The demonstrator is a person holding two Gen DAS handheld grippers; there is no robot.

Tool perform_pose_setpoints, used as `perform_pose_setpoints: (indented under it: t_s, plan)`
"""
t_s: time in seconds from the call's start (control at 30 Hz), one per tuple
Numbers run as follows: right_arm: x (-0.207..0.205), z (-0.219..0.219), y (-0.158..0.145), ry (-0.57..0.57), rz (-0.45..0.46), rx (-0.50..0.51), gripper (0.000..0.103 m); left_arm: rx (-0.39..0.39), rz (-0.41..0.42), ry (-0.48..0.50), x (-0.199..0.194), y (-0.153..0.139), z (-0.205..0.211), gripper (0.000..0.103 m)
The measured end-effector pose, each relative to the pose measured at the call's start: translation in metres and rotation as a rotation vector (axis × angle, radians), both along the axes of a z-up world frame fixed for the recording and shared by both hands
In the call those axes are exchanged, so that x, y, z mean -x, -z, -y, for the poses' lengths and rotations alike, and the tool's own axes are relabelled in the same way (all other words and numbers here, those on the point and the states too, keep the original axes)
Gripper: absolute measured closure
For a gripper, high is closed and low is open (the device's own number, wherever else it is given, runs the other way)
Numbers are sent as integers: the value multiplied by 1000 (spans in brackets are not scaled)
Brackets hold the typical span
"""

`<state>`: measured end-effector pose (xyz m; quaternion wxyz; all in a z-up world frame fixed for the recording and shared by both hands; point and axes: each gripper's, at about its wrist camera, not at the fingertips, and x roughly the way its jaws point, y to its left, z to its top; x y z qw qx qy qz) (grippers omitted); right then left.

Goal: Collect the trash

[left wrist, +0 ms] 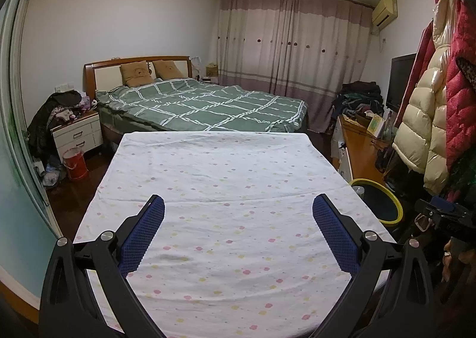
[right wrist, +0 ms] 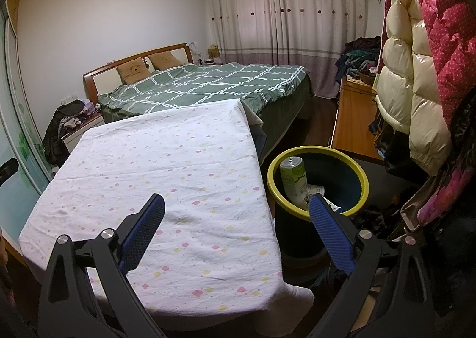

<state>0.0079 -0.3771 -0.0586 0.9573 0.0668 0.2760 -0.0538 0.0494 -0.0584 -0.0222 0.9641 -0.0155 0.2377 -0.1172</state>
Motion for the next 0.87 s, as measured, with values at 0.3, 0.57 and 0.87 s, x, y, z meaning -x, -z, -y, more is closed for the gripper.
perform_pose_setpoints:
  t_s: [0.3,0.57,0.87]
  plan:
    - [0,0,0,0,-1,-1,10,-16,-7,7,-7,-2,4,5]
    - [-4,-1,2,-5,-6,-11,10,2,-35,6,-18,1,0,5]
    - [-71,-20,-3,-83,-50,21,7,-33,-218,-50,-117,35,-14,5]
